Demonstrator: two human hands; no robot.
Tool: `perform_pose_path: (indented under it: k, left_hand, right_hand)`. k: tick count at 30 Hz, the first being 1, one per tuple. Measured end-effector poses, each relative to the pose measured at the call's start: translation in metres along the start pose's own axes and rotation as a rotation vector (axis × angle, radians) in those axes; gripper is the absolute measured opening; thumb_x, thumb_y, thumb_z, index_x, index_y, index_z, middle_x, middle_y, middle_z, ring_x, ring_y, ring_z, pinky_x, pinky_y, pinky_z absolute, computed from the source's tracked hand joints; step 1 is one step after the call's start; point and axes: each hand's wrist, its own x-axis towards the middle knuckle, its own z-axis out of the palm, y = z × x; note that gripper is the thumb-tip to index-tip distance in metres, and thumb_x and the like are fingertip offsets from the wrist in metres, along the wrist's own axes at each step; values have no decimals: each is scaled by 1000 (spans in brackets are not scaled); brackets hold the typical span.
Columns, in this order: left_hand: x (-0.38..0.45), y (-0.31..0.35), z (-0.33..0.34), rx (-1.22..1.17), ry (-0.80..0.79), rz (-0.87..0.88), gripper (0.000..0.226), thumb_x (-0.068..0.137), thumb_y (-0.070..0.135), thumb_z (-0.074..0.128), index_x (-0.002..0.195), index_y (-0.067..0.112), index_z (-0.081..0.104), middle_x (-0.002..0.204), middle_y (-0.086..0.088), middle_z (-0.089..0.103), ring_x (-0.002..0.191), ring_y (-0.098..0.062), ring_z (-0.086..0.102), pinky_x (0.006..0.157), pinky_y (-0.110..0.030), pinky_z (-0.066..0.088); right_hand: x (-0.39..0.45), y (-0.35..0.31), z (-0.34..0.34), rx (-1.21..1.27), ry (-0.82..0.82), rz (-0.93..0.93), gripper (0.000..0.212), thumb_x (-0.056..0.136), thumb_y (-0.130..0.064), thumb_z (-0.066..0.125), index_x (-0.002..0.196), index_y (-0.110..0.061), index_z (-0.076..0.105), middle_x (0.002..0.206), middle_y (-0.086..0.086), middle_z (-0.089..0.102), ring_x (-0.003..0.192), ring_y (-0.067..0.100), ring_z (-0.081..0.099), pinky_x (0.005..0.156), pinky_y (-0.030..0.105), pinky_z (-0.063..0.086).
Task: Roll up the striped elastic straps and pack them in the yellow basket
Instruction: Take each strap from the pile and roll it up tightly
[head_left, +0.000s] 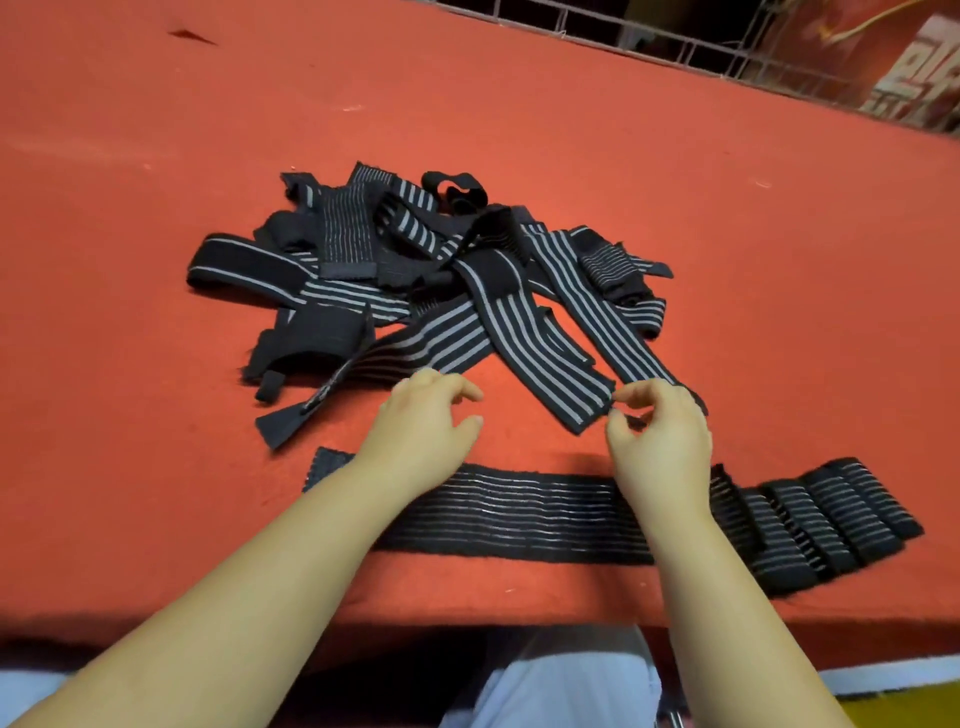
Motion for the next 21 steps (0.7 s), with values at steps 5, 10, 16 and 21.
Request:
perform_pose_path:
  k: [5, 10, 16, 21]
  left_hand:
    - [12, -33, -44, -15, 291, -148, 22, 82, 19, 65, 103, 23, 65, 105, 0, 56, 103, -24, 53, 98, -40, 41]
    - [20, -64, -66, -97, 402, -228, 14, 85, 16, 62, 94, 27, 60, 97, 1, 53, 93, -23, 54, 92, -35, 41]
    - [44, -92, -77, 115, 302, -489, 61, 78, 33, 69, 133, 22, 44, 135, -8, 45, 126, -30, 38, 105, -37, 28]
    - [61, -104, -66, 135, 78, -435, 83, 76, 35, 68, 146, 25, 24, 147, -3, 36, 133, -29, 34, 108, -37, 29]
  right_hand:
    - [14, -49, 40, 90, -156, -74, 15, 78, -8, 63, 88, -18, 62, 92, -4, 57, 97, 26, 56, 93, 47, 41]
    - [18, -92, 82, 128, -292, -204, 14, 79, -11, 63, 86, -23, 58, 92, -6, 58, 96, 21, 54, 92, 43, 41]
    - [41, -139, 120, 243, -414, -270, 15, 85, -14, 59, 99, -16, 64, 97, -6, 63, 90, 13, 56, 82, 22, 40]
    - [37, -153, 148, 122, -606, -127, 33, 87, -24, 57, 119, -19, 58, 116, -1, 65, 106, 17, 58, 89, 27, 42]
